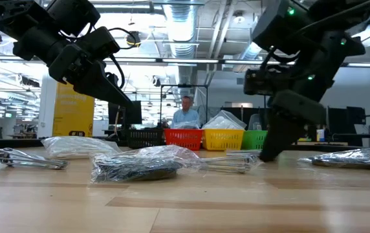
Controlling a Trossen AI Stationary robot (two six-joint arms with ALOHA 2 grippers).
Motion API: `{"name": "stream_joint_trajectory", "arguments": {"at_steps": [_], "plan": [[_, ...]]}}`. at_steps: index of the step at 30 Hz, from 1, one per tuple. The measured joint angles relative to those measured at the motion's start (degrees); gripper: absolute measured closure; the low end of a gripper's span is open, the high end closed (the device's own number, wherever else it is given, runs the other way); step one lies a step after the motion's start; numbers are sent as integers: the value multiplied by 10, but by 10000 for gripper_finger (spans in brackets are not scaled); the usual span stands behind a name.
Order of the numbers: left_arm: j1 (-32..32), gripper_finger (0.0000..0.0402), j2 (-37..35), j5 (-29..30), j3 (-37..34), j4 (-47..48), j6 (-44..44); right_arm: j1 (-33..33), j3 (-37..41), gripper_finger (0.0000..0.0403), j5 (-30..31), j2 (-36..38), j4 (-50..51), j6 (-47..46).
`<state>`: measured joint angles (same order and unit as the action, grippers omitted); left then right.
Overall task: Pick & Place Travel size toiletries
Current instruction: Put the nail cutter into the black bin
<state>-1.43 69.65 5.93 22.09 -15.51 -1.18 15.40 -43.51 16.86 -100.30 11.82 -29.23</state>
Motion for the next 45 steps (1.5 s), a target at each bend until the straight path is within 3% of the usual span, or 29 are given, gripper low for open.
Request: {"name": "stream_joint_trajectory", "arguments": {"at_steps": [8, 23, 29, 45], "plan": [[0, 220, 0, 0, 0, 0, 0, 0, 4, 358, -12, 10, -8, -5], [0, 220, 0, 0, 0, -5, 1, 0, 7, 357, 5, 21, -28, -6], [0, 220, 0, 0, 0, -16, 2, -7, 8, 357, 7, 19, -75, 34], [0, 220, 0, -1, 0, -80, 2, -75, -107, 357, 10, 20, -74, 174]]}}
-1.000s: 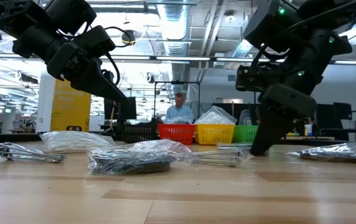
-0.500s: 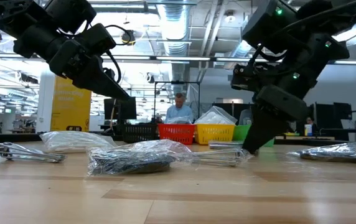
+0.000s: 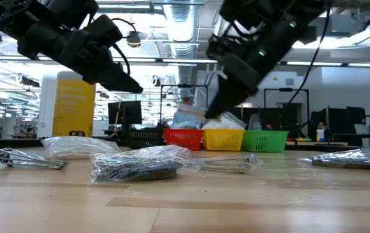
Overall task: Pick & Place Travel size toiletries
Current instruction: Put the nail cutter into the black bin
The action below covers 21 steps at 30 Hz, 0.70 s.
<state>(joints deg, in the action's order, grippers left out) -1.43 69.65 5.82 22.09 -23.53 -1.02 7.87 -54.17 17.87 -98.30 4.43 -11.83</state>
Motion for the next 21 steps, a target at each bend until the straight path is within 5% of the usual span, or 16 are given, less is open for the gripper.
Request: {"name": "stream_joint_trajectory", "arguments": {"at_steps": [21], "plan": [[0, 220, 0, 2, 0, -158, -23, -26, -147, 356, 2, 2, -1, 142]]}}
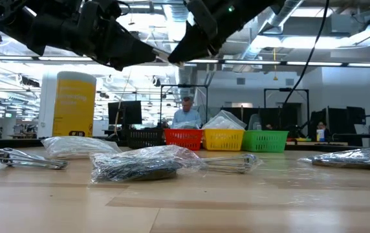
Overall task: Pick & Place Travel size toiletries
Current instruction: Put the nail cutter into the black bin
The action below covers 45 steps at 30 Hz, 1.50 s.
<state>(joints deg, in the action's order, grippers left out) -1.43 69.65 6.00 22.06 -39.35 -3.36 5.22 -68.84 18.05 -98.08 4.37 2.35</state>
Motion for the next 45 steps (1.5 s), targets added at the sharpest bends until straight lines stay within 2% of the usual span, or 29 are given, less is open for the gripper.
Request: {"name": "stream_joint_trajectory", "arguments": {"at_steps": [10, 20, 35, 40, 45], "plan": [[12, 220, 0, 0, 0, -24, -9, 4, -32, 356, -8, 0, 1, 24], [12, 221, 0, -3, 0, -93, -39, 3, -32, 356, -23, 0, -1, 23], [12, 323, 0, -19, 0, -92, -42, -4, -32, 356, -28, 0, -6, 23], [12, 341, 0, -24, 1, -95, -42, -4, -32, 356, -32, 6, -12, 36], [12, 336, -1, -21, 2, -99, -42, -4, -31, 356, -33, 14, -17, 38]]}}
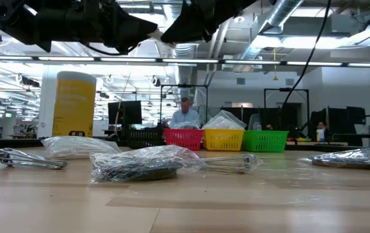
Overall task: Pick & Place Travel size toiletries
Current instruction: Put the nail cutter into the black bin
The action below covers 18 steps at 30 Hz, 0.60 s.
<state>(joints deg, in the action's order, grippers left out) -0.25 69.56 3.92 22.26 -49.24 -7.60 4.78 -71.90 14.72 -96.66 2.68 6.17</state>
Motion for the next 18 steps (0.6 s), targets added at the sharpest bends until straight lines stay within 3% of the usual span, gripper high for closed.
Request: {"name": "stream_joint_trajectory", "arguments": {"at_steps": [6, 18], "plan": [[-6, 367, -1, -5, 1, 0, -25, 0, 0, 352, -5, 5, -3, 4], [-7, 368, 1, -9, 0, 0, -32, 0, -1, 337, -1, 6, 8, 1]]}}
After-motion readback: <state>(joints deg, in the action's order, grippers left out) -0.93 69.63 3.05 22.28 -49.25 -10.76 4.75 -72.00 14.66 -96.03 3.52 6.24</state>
